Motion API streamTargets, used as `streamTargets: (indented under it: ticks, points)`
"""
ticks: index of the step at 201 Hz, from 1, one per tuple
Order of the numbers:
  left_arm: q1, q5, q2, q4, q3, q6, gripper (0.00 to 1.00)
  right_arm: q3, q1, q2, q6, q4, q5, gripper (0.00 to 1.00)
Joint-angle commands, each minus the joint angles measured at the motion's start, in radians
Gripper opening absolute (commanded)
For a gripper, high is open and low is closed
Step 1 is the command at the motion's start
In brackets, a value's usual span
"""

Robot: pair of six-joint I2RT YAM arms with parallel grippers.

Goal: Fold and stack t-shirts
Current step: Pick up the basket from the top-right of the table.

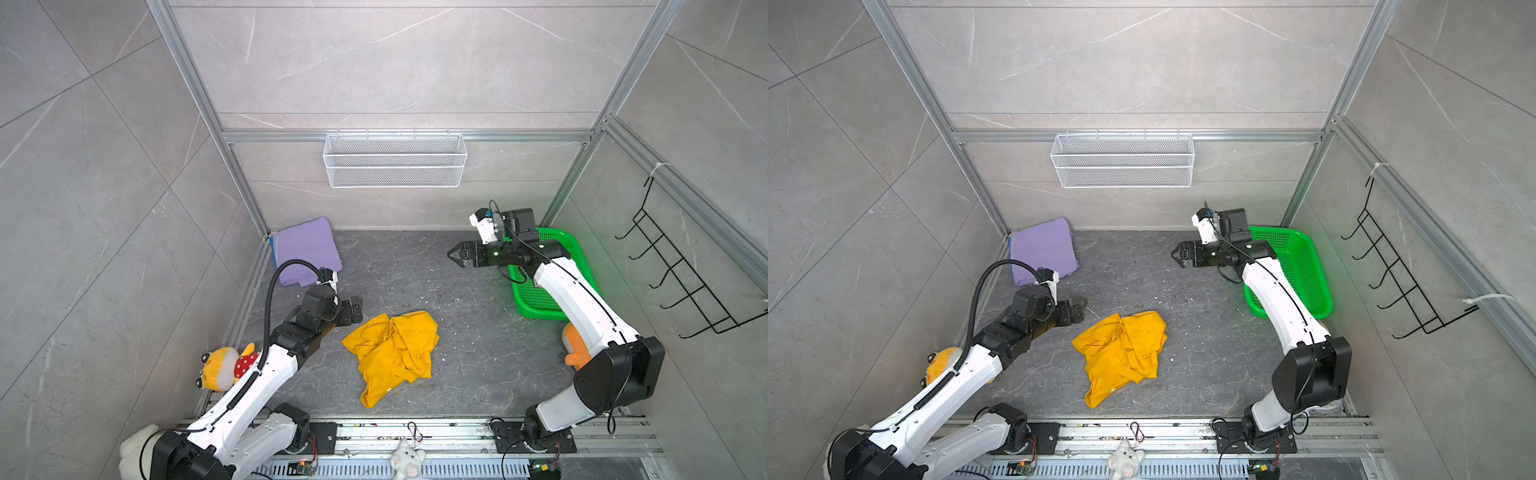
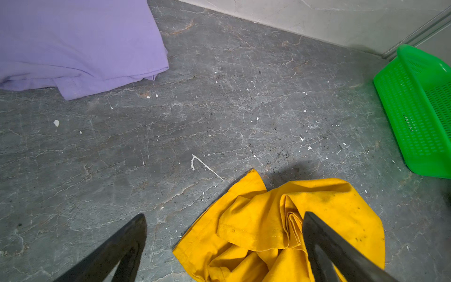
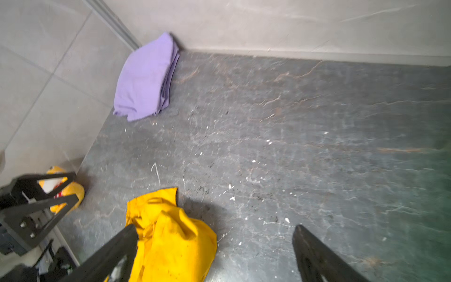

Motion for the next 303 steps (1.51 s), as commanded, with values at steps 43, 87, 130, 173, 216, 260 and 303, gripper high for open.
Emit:
streamTargets:
  ticks: [43, 87, 130, 173, 216, 260, 303]
  points:
    - [-0.004, 0.042, 0.016, 0.020, 0.049, 0.029, 1.00, -0.200, 0.158, -0.041, 0.091, -0.028, 0.378, 0.99]
    - [-0.004, 0.046, 0.019, 0.015, 0.064, 0.027, 1.00, -0.081, 0.073, 0.113, 0.063, -0.112, 0.772, 0.99]
    - [-0.004, 0.038, 0.009, 0.010, 0.072, 0.030, 1.00, 0.044, -0.061, 0.319, 0.039, -0.148, 0.877, 0.99]
    - [-0.003, 0.019, 0.003, -0.005, 0.082, 0.041, 1.00, 0.148, -0.137, 0.456, 0.007, -0.163, 0.909, 0.96]
    - [-0.004, 0.015, 0.018, -0.002, 0.090, 0.047, 1.00, 0.233, -0.180, 0.564, -0.031, -0.181, 0.875, 0.58]
    - [-0.003, 0.021, 0.044, 0.014, 0.098, 0.047, 1.00, 0.301, -0.176, 0.593, -0.042, -0.212, 0.876, 0.09]
    - [-0.004, 0.017, 0.054, 0.012, 0.107, 0.055, 1.00, 0.309, -0.110, 0.571, -0.104, -0.167, 0.951, 0.02]
